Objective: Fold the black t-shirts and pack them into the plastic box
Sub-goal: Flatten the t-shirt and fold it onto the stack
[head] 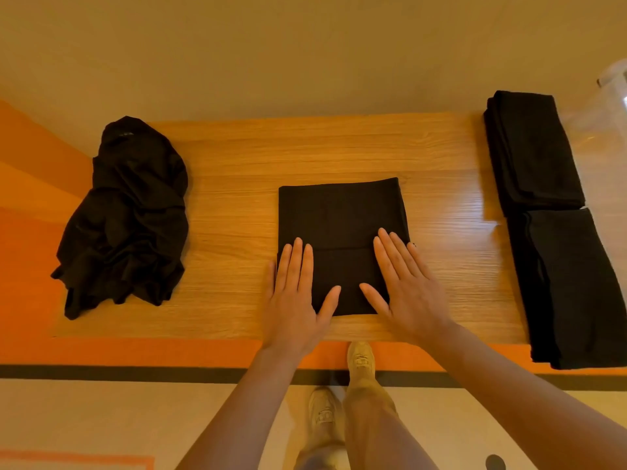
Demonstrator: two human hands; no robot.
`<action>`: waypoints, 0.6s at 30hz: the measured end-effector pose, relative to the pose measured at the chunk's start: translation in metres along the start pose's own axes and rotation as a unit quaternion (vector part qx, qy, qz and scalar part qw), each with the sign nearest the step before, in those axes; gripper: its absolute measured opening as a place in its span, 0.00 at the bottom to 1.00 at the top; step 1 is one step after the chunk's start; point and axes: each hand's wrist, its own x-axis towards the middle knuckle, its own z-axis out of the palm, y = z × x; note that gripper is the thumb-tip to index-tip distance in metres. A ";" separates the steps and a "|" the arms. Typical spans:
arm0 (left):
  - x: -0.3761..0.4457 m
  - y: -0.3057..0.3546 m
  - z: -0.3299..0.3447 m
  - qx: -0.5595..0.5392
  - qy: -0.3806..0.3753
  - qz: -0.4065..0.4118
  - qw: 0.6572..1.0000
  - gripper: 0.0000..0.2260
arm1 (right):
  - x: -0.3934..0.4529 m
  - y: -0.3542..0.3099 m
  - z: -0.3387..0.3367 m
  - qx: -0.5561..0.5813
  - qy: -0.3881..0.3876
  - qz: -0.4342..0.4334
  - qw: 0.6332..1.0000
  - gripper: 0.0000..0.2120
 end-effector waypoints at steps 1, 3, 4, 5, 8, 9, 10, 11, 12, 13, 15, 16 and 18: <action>-0.002 -0.002 -0.001 0.001 -0.005 -0.005 1.000 0.34 | 0.000 0.000 0.000 -0.001 -0.006 0.000 1.000 0.35; -0.004 -0.004 -0.003 0.010 -0.014 -0.008 1.000 0.33 | 0.001 -0.001 -0.002 0.008 -0.017 0.001 1.000 0.34; -0.003 -0.004 -0.005 0.013 -0.016 -0.008 1.000 0.33 | 0.003 -0.001 -0.004 0.020 -0.022 -0.005 1.000 0.33; -0.001 -0.005 -0.008 0.014 -0.016 -0.007 1.000 0.33 | 0.005 -0.001 -0.007 0.038 -0.028 -0.017 0.999 0.32; 0.017 -0.003 -0.027 -0.021 0.006 0.004 1.000 0.31 | 0.021 0.009 -0.024 0.114 -0.028 -0.076 0.990 0.28; 0.028 -0.001 -0.036 -0.038 0.020 0.016 0.999 0.29 | 0.030 0.013 -0.032 0.126 -0.016 -0.089 0.988 0.26; 0.042 -0.001 -0.045 -0.047 0.033 0.030 0.998 0.26 | 0.041 0.016 -0.039 0.129 0.002 -0.090 0.988 0.24; 0.058 -0.001 -0.052 -0.046 0.039 0.043 0.997 0.24 | 0.053 0.020 -0.046 0.126 0.019 -0.082 0.988 0.22; 0.076 -0.003 -0.059 -0.037 0.033 0.051 0.997 0.22 | 0.066 0.024 -0.052 0.121 0.025 -0.068 0.990 0.21; 0.094 -0.004 -0.064 -0.023 0.024 0.052 0.998 0.21 | 0.080 0.029 -0.059 0.113 0.021 -0.052 0.992 0.21; 0.122 -0.010 -0.071 0.015 0.004 0.040 0.999 0.21 | 0.105 0.037 -0.069 0.082 -0.010 -0.028 0.996 0.22; 0.133 -0.013 -0.074 0.033 -0.005 0.037 0.999 0.20 | 0.116 0.040 -0.073 0.055 -0.029 -0.026 0.998 0.23; 0.148 -0.019 -0.079 0.047 -0.029 0.035 0.998 0.19 | 0.133 0.044 -0.080 -0.004 -0.063 -0.046 0.997 0.24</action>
